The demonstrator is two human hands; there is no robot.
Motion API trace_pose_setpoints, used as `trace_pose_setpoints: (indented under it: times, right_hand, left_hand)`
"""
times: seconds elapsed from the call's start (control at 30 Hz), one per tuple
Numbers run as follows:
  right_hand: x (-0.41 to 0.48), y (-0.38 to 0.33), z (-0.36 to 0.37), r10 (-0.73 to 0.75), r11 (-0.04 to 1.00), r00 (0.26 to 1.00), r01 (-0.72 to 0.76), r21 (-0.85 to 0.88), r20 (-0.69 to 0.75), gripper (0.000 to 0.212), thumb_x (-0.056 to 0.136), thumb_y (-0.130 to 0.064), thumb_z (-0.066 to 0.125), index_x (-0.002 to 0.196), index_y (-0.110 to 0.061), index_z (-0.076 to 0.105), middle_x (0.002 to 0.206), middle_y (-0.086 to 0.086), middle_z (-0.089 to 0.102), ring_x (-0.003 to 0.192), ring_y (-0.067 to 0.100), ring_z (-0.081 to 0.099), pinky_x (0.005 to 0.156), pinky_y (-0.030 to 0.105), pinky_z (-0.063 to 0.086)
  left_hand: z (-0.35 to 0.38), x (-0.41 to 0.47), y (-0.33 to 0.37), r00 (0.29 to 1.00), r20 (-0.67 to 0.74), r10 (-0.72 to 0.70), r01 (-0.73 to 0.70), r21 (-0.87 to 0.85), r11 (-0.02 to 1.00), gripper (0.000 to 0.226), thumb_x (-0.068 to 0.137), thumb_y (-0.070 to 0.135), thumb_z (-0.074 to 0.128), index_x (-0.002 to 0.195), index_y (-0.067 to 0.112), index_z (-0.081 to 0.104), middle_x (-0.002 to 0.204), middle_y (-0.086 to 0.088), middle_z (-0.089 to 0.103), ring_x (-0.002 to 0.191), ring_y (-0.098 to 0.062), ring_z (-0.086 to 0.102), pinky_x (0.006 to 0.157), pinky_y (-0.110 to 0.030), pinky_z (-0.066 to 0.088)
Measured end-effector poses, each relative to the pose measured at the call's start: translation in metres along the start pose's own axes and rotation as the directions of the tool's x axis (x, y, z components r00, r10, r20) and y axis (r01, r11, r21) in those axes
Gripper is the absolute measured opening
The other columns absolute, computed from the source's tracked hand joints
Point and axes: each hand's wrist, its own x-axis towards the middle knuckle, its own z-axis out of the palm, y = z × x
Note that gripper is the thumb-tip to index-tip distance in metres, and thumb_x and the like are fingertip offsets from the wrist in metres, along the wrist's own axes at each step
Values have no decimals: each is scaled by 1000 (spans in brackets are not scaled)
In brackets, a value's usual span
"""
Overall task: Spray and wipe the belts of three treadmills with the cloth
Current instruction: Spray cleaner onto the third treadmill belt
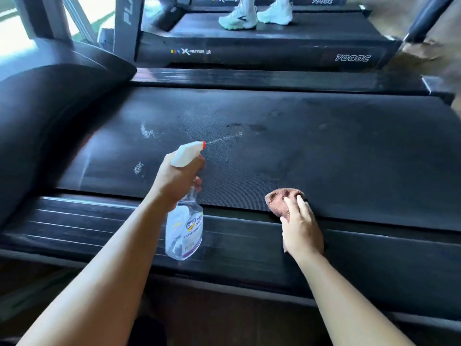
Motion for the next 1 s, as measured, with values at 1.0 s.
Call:
trace_pose_setpoints:
  times: [1.0]
  right_hand:
    - [-23,99,-33,31,999,976,-37,-24,-214,55,84,-15,75,136,-17,57,151,13,44,134,33,47,103,43,46]
  left_hand:
    - [144,-1,15,949,273,159,-177,42,983,19,89,5,62,77,20,64,55,6,52,45,-19,47,53,-33,47]
